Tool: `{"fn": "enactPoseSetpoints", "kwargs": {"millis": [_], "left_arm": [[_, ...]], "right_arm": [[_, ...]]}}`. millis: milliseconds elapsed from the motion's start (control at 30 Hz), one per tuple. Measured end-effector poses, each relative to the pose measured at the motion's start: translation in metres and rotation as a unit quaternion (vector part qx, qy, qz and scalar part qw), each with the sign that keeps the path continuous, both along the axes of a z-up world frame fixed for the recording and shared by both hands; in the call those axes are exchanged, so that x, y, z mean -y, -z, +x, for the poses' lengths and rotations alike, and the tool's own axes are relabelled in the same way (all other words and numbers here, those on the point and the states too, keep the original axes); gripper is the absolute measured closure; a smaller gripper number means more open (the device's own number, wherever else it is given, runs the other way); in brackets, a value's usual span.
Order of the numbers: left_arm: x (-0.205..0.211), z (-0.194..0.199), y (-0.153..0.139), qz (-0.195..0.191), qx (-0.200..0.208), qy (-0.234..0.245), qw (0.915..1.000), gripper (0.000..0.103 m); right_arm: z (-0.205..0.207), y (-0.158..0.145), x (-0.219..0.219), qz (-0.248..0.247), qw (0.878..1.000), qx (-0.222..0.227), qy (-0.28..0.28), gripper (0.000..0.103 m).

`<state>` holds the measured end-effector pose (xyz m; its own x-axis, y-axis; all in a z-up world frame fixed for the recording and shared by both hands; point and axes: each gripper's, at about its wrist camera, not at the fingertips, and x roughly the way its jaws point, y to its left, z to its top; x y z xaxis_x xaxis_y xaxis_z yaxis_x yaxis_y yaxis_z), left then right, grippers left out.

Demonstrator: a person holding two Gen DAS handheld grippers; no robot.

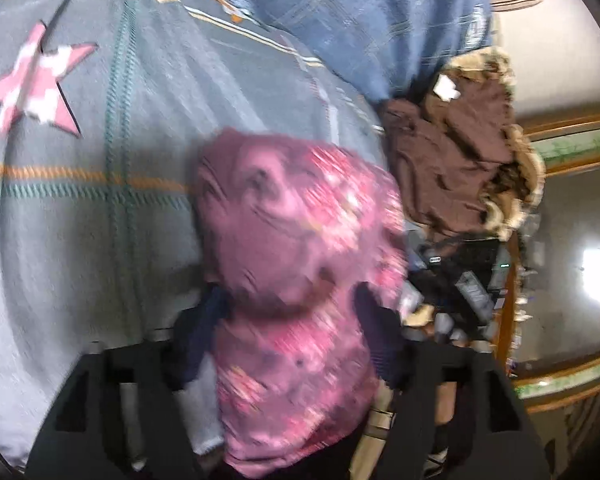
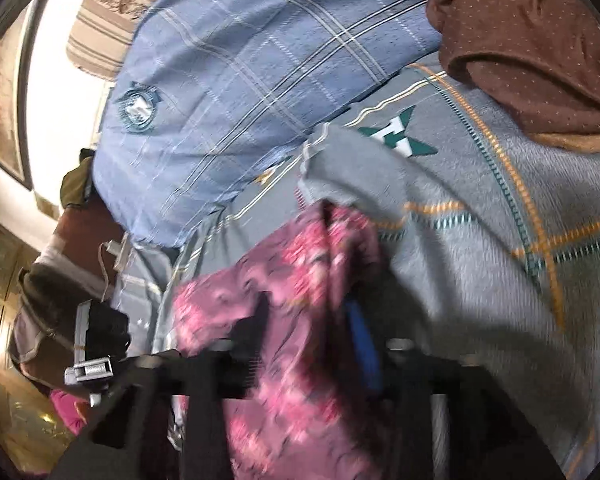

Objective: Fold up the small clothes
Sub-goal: 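Pinch the shirt edge with the right gripper and tuck it under the fold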

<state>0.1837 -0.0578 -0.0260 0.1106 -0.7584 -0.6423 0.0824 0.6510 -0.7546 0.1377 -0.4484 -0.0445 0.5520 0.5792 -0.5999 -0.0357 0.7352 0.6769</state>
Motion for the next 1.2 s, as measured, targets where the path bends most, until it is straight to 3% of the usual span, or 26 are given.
{"fn": "enactPoseSetpoints", "kwargs": {"millis": [100,233,333,433,500,533,567,700,800,867,933,1033,1100,1200], "left_arm": [[0.004,-0.018,-0.003,0.004,0.006,0.017,0.9998,0.029],[0.018,-0.039,0.010,0.066,0.004,0.056,0.9962,0.029],[0.019,-0.045,0.014,0.064,-0.008,0.063,0.9959,0.029],[0.020,-0.045,0.012,0.060,-0.005,0.064,0.9961,0.029],[0.022,-0.041,0.014,0.060,-0.010,0.062,0.9962,0.029],[0.023,-0.038,0.016,0.056,-0.015,0.061,0.9964,0.029],[0.026,-0.035,0.019,0.055,-0.020,0.059,0.9966,0.029],[0.022,-0.035,0.028,0.053,-0.037,0.050,0.9967,0.029],[0.019,-0.037,0.028,0.047,-0.041,0.043,0.9971,0.029],[0.019,-0.038,0.027,0.048,-0.039,0.042,0.9972,0.029],[0.019,-0.039,0.027,0.052,-0.038,0.041,0.9971,0.029],[0.022,-0.039,0.026,0.052,-0.037,0.040,0.9971,0.029],[0.023,-0.036,0.027,0.047,-0.042,0.039,0.9972,0.029],[0.020,-0.033,0.029,0.040,-0.049,0.035,0.9974,0.029]], "right_arm": [[-0.010,0.004,-0.011,-0.058,0.998,-0.006,-0.012,0.051],[-0.025,0.012,-0.013,-0.129,0.991,-0.017,-0.009,0.063],[-0.049,-0.005,-0.015,-0.148,0.989,0.020,0.003,0.060],[-0.083,-0.028,-0.046,-0.141,0.983,0.071,-0.091,0.059],[-0.103,-0.030,-0.084,-0.142,0.968,0.075,-0.194,0.059],[-0.113,-0.028,-0.105,-0.160,0.954,0.082,-0.238,0.060],[-0.125,-0.022,-0.133,-0.196,0.933,0.089,-0.290,0.061],[-0.144,0.007,-0.186,-0.260,0.880,0.074,-0.390,0.062],[-0.162,0.019,-0.210,-0.284,0.842,0.080,-0.451,0.083],[-0.170,0.019,-0.219,-0.307,0.821,0.094,-0.472,0.083],[-0.171,0.019,-0.220,-0.297,0.823,0.085,-0.477,0.082],[-0.161,0.004,-0.225,-0.275,0.830,0.108,-0.474,0.079],[-0.154,0.002,-0.237,-0.284,0.825,0.118,-0.475,0.079],[-0.151,0.017,-0.252,-0.313,0.804,0.106,-0.495,0.079]]}}
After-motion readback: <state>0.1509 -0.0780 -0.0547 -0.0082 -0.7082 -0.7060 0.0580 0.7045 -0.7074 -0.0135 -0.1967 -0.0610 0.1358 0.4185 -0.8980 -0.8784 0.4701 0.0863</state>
